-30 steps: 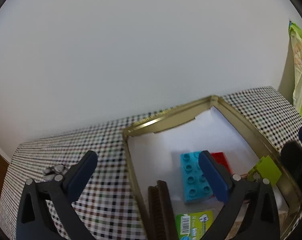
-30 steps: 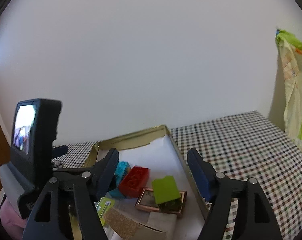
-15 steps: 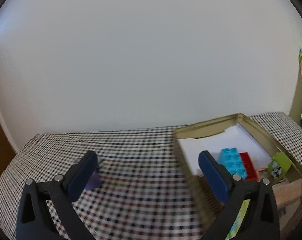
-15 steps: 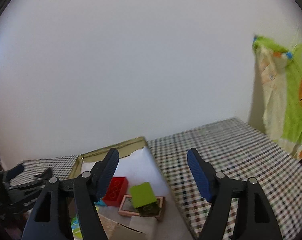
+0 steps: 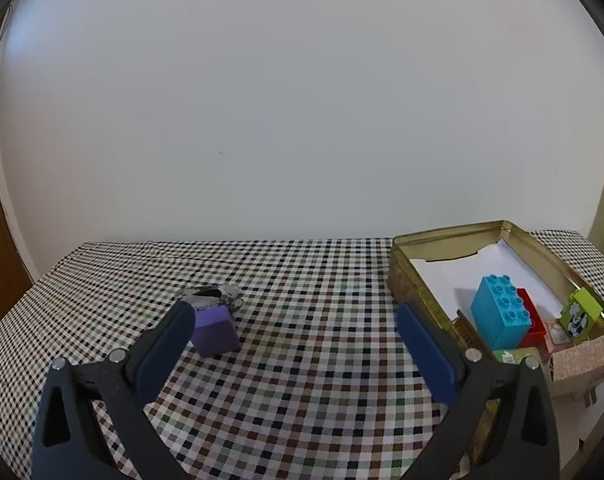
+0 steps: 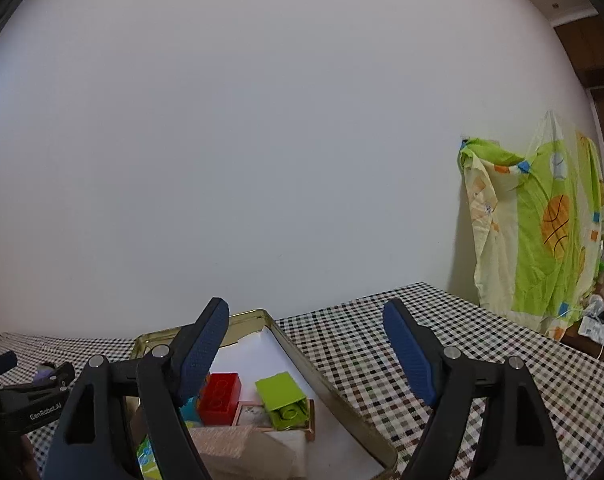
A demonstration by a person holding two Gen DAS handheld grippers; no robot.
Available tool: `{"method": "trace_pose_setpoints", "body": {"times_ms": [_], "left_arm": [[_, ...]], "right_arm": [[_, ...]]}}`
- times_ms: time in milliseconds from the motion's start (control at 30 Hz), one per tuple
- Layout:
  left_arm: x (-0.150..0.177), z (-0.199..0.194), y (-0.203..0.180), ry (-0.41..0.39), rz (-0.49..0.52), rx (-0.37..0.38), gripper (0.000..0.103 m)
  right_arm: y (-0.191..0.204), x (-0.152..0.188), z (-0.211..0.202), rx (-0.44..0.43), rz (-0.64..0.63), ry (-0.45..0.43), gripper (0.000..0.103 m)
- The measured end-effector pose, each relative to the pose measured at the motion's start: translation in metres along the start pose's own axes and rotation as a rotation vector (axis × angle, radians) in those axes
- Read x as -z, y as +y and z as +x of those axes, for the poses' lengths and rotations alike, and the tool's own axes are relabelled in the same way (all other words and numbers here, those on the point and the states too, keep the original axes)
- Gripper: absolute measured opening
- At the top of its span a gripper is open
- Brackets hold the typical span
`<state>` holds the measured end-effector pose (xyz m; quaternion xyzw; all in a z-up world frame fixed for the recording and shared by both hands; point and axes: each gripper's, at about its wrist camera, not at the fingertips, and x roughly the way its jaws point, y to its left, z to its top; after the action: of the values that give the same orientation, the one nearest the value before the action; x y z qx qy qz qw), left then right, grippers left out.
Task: Organize rigid objects
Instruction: 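Withdraw both grippers from the tin toward the purple block and grey object, then grasp the purple block with the right gripper while the left grasps the grey sequined object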
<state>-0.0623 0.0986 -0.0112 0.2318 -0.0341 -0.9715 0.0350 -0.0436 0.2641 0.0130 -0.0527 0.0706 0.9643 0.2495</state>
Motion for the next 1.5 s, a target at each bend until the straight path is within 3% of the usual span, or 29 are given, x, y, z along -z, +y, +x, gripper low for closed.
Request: {"method": "trace_pose_setpoints", "body": {"times_ms": [367,633,1067,1500], "left_arm": [[0.003,-0.021,0.012,-0.039,0.019,0.082,0.102],[0.006,-0.020,0.025,-0.028,0.014,0.091,0.102],[0.003,0.003,0.076,-0.030,0.005,0.015,0.102],[-0.006,0.050,0.161,0.024,-0.062,-0.147,0.102]], "right_arm": [[0.029,0.013,-0.015,0.000,-0.021,0.031,0.081],[0.058,0.020,-0.026,-0.044,0.029,0.027,0.081],[0.133,0.028,-0.013,-0.161,0.011,0.077,0.081],[0.199,0.039,0.019,-0.317,-0.076,0.238,0.081]]}}
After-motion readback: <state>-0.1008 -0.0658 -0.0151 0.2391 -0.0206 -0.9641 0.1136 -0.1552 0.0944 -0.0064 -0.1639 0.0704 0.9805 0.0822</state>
